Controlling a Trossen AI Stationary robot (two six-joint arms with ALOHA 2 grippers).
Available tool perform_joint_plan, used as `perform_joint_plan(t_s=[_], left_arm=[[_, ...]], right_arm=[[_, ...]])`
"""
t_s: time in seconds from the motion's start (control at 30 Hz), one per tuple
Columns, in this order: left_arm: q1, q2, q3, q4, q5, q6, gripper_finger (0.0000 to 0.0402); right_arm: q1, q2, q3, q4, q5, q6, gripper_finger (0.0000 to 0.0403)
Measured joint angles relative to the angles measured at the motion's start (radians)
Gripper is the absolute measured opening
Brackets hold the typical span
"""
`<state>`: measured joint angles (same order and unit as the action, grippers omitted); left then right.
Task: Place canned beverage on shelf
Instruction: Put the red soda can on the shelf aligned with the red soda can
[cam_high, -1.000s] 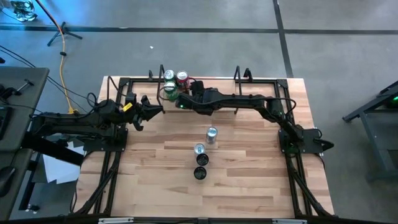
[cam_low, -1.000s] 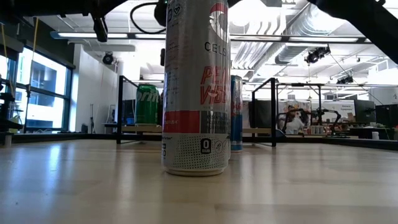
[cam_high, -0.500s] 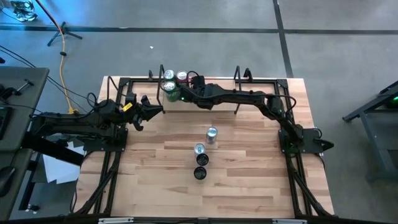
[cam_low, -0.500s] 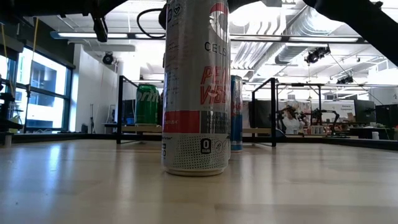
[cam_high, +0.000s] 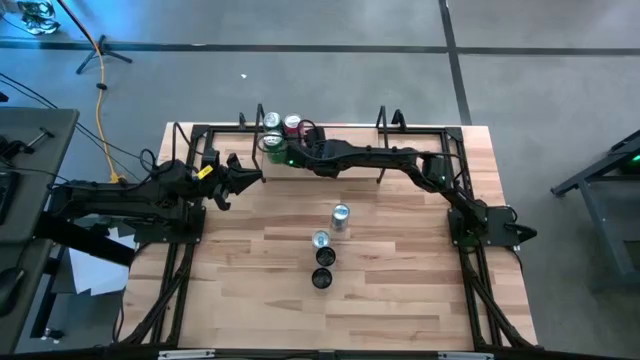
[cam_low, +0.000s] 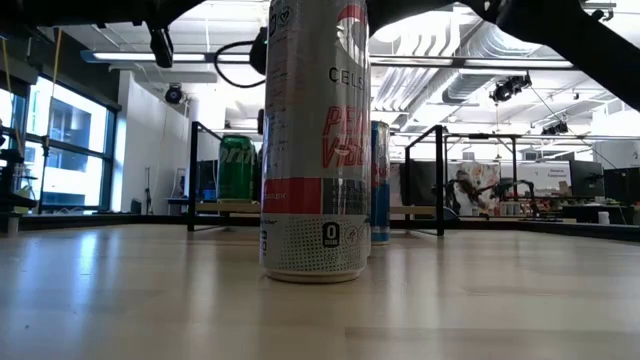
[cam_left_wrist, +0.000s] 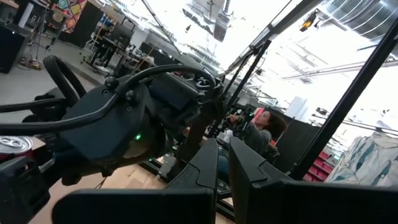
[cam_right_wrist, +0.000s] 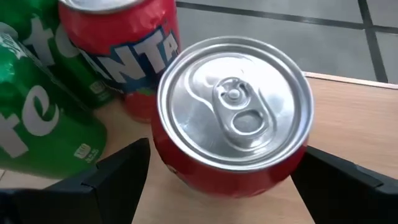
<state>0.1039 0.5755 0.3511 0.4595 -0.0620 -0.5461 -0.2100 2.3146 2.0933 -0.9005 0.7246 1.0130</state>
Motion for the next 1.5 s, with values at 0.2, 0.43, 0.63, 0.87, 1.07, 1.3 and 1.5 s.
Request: perform_joint_plan(t_s=[0.2,0.43,0.63,0.87,1.07,1.3,1.5], left_arm=[[0.0,0.0,0.0,0.0,0.0,0.016,0.0001],[0.0,0.0,0.0,0.0,0.0,0.017,0.0001],[0.0,0.0,0.0,0.0,0.0,0.019,0.0001],[0.0,0.0,0.0,0.0,-0.001,0.026,0.0001],[0.0,0.0,0.0,0.0,-0.001,0.026,0.0001],[0.0,0.0,0.0,-0.003,-0.001,0.026,0.0001],[0.0,0.0,0.0,-0.014,-0.001,0.026,0.0001]], right_arm=[[-0.003,-0.001,0.0,0.002,0.032,-0.035,0.0355],[-0.006,-0.001,0.0,0.0,0.031,-0.053,0.0355],[-0.007,-0.001,0.001,0.001,0.028,-0.093,0.0313],[-0.008,-0.004,0.002,-0.005,0.013,-0.161,0.0274],[-0.008,-0.014,0.004,-0.038,-0.012,-0.335,0.0274],[-0.014,-0.049,0.0,-0.073,-0.065,-0.531,0.0274],[-0.041,-0.114,-0.05,-0.022,-0.121,-0.654,0.0274]])
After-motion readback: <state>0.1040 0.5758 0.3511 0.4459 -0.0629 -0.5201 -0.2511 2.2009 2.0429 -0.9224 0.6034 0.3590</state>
